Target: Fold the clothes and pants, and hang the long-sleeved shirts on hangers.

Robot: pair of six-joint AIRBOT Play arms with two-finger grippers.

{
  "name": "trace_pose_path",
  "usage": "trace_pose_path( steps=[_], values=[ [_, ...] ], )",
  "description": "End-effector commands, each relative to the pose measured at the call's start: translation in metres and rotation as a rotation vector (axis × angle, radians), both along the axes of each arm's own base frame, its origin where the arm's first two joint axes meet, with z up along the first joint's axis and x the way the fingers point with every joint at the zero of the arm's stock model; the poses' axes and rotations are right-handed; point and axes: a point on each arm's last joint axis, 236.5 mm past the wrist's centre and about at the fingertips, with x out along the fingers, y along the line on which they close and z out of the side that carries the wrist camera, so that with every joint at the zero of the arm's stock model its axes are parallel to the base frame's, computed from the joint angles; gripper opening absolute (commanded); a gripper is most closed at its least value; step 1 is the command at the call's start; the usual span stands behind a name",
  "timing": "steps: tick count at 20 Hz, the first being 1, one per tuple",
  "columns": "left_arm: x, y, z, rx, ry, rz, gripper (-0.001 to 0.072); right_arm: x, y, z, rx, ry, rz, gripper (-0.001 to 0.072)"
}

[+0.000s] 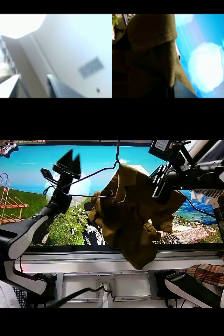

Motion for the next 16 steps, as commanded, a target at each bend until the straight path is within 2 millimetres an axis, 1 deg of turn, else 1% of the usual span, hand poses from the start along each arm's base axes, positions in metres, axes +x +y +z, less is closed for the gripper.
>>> trace_pose_path(
  steps=[1,2,3,4,5,6,7,8,9,10,11,12,13,15,16],
  values=[
    [0.000,0.062,0.047,0.067,-0.115,0.209,0.0263,-0.008,0.003,0.009,0.033,-0.002,-0.001,0.0025],
    [-0.008,0.071,0.068,0.150,-0.158,0.244,0.0229,-0.008,0.003,0.009,0.042,0.004,-0.012,0.0025],
    [-0.017,0.076,0.087,0.280,-0.188,0.277,0.0229,-0.007,0.003,0.011,0.059,0.008,-0.032,0.0025],
    [-0.025,0.076,0.097,0.443,-0.199,0.303,0.0228,-0.004,0.004,0.013,0.085,0.012,-0.060,0.0026],
    [-0.032,0.077,0.098,0.668,-0.198,0.348,0.0187,-0.002,0.004,0.015,0.110,0.021,-0.089,0.0026],
    [-0.038,0.083,0.090,0.902,-0.182,0.405,0.0167,-0.001,0.004,0.016,0.137,0.036,-0.121,0.0026],
    [-0.044,0.098,0.077,1.118,-0.112,0.463,0.0166,0.000,0.005,0.017,0.155,0.048,-0.142,0.0027],
    [-0.049,0.118,0.064,1.258,-0.017,0.518,0.0167,0.000,0.005,0.018,0.162,0.051,-0.145,0.0027],
    [-0.058,0.136,0.052,1.327,0.089,0.553,0.0170,0.000,0.006,0.018,0.165,0.048,-0.145,0.0027],
    [-0.067,0.139,0.038,1.327,0.170,0.528,0.0174,0.003,0.007,0.020,0.174,0.038,-0.147,0.0026],
    [-0.077,0.129,0.015,1.318,0.229,0.441,0.0219,0.005,0.007,0.023,0.182,0.028,-0.151,0.0026],
    [-0.088,0.110,-0.014,1.340,0.250,0.321,0.0306,0.007,0.007,0.023,0.186,0.024,-0.153,0.0026],
    [-0.103,0.087,-0.048,1.377,0.246,0.189,0.0311,0.008,0.006,0.024,0.186,0.021,-0.160,0.0026],
    [-0.129,0.050,-0.109,1.394,0.271,0.024,0.0314,0.011,0.004,0.024,0.179,0.007,-0.170,0.0026],
    [-0.140,0.035,-0.133,1.387,0.286,-0.029,0.0394,0.011,0.003,0.024,0.178,0.008,-0.171,0.0026]
  ],
)
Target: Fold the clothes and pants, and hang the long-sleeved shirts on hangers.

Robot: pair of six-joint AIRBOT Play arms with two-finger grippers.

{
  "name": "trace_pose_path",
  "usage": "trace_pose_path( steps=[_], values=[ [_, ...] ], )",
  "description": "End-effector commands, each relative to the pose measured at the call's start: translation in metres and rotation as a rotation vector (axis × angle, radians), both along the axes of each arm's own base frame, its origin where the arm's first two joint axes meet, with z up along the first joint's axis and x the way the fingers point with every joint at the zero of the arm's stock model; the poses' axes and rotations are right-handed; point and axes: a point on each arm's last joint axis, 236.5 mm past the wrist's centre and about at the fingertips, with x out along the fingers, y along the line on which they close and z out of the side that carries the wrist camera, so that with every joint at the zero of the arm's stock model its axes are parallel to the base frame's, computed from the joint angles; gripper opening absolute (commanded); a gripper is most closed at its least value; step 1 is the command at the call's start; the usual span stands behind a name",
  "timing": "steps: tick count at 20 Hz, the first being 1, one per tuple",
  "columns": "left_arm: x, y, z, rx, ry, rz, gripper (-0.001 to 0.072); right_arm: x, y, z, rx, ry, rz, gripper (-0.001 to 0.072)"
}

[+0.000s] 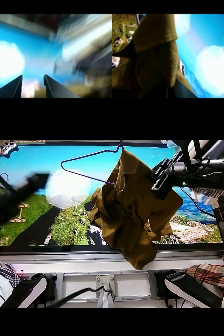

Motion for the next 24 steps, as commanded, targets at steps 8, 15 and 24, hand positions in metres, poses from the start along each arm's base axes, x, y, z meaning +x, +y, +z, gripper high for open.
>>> trace_pose_path(
  steps=[8,15,24],
  values=[
    [-0.091,-0.154,-0.104,-0.085,0.120,-0.287,0.0649,-0.002,-0.002,-0.004,0.052,0.074,-0.076,0.0026],
    [-0.069,-0.186,-0.162,-0.141,0.168,-0.183,0.0720,-0.013,0.002,-0.010,0.070,0.142,-0.072,0.0026],
    [-0.010,-0.224,-0.173,-0.175,0.157,-0.181,0.0389,-0.026,0.022,-0.002,0.150,0.176,-0.008,0.0026]
  ],
)
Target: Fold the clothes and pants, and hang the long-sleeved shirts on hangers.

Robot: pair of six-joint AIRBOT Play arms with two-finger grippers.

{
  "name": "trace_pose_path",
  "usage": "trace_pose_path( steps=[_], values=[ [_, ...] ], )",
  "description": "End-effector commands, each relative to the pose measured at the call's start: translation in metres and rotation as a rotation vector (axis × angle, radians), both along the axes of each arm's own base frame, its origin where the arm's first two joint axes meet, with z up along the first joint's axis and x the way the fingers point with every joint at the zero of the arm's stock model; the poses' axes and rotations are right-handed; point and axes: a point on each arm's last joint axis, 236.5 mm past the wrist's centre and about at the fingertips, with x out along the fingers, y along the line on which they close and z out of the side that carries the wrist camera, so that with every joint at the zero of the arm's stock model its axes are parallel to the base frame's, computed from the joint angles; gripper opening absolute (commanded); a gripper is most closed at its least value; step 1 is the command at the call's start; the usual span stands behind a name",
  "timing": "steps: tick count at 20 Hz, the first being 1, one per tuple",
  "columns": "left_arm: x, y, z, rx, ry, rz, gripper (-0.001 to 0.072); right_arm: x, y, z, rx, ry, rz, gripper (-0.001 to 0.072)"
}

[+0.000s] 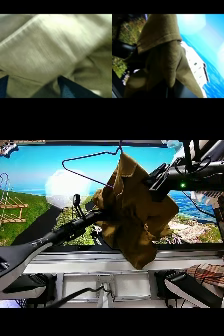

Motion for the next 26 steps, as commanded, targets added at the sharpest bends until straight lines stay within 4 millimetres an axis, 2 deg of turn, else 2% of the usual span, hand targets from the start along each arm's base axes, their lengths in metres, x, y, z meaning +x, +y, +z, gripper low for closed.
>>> trace_pose_path(
  steps=[1,2,4,7,10,16,18,20,23,26],
  values=[
    [0.026,-0.005,0.004,-0.019,-0.020,0.027,0.0109,-0.007,0.006,0.001,0.021,0.020,0.025,0.0026],
    [0.033,0.003,0.009,-0.025,-0.032,0.044,0.0022,-0.009,0.004,-0.002,0.008,0.030,0.028,0.0026],
    [0.049,0.025,0.021,-0.024,-0.061,0.087,0.0022,-0.012,-0.004,-0.011,-0.039,0.051,0.026,0.0026],
    [0.073,0.070,0.044,-0.002,-0.129,0.156,0.0021,-0.014,-0.015,-0.020,-0.098,0.070,0.014,0.0026],
    [0.087,0.110,0.061,0.044,-0.190,0.196,0.0020,-0.011,-0.019,-0.022,-0.117,0.064,0.002,0.0026],
    [0.103,0.165,0.062,0.086,-0.187,0.260,0.0020,-0.009,-0.030,-0.026,-0.161,0.064,-0.022,0.0026],
    [0.109,0.172,0.075,0.112,-0.240,0.241,0.0020,-0.014,-0.032,-0.030,-0.177,0.087,-0.015,0.0026],
    [0.113,0.172,0.097,0.156,-0.331,0.189,0.0019,-0.013,-0.039,-0.033,-0.206,0.088,-0.031,0.0026],
    [0.117,0.174,0.144,0.195,-0.450,0.168,0.0020,-0.007,-0.052,-0.036,-0.252,0.075,-0.066,0.0026],
    [0.107,0.175,0.185,0.306,-0.590,0.122,0.0020,0.001,-0.066,-0.037,-0.303,0.053,-0.111,0.0026]
  ],
)
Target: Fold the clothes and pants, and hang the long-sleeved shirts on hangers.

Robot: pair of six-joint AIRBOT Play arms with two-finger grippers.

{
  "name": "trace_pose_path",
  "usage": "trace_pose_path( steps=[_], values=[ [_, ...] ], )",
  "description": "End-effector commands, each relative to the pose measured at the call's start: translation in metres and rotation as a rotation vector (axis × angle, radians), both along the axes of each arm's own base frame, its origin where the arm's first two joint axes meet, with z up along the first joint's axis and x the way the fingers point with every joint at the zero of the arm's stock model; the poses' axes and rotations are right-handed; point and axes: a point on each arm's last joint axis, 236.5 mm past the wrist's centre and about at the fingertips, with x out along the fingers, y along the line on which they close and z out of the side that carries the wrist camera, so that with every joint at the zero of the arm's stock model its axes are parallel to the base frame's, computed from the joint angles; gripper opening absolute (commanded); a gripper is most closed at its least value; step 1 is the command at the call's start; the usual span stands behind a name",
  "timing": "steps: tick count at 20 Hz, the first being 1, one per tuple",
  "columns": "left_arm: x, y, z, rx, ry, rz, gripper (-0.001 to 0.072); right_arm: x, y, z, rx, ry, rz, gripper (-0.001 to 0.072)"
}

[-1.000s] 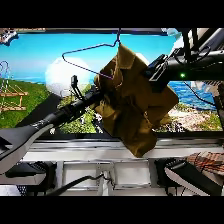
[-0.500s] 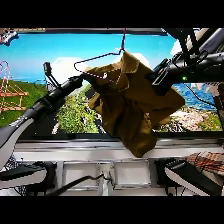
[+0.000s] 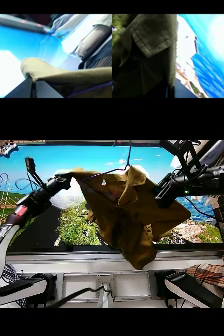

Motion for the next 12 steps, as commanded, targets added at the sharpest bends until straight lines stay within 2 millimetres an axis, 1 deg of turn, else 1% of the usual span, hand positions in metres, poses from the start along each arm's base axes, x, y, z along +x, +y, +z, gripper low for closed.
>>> trace_pose_path(
  steps=[1,2,3,5,8,9,11,12],
  values=[
    [-0.015,0.001,0.038,0.193,-0.139,-0.047,0.0020,0.008,-0.018,-0.002,-0.064,-0.023,-0.049,0.0026],
    [-0.022,0.000,0.037,0.273,-0.164,-0.067,0.0020,0.009,-0.017,-0.001,-0.060,-0.027,-0.051,0.0026],
    [-0.027,0.001,0.033,0.346,-0.170,-0.081,0.0020,0.010,-0.017,0.001,-0.053,-0.036,-0.054,0.0026],
    [-0.028,0.004,0.020,0.405,-0.138,-0.087,0.0020,0.009,-0.012,0.006,-0.031,-0.047,-0.046,0.0026],
    [-0.026,0.003,0.009,0.383,-0.091,-0.091,0.0020,0.002,-0.002,0.024,0.025,-0.075,-0.019,0.0026],
    [-0.026,0.003,0.008,0.380,-0.087,-0.093,0.0020,0.000,-0.002,0.030,0.032,-0.090,-0.018,0.0026],
    [-0.030,-0.001,0.012,0.361,-0.087,-0.108,0.0020,0.001,-0.009,0.036,0.015,-0.125,-0.034,0.0026],
    [-0.035,-0.005,0.019,0.347,-0.095,-0.122,0.0020,0.000,-0.013,0.036,0.001,-0.126,-0.041,0.0026]
  ],
)
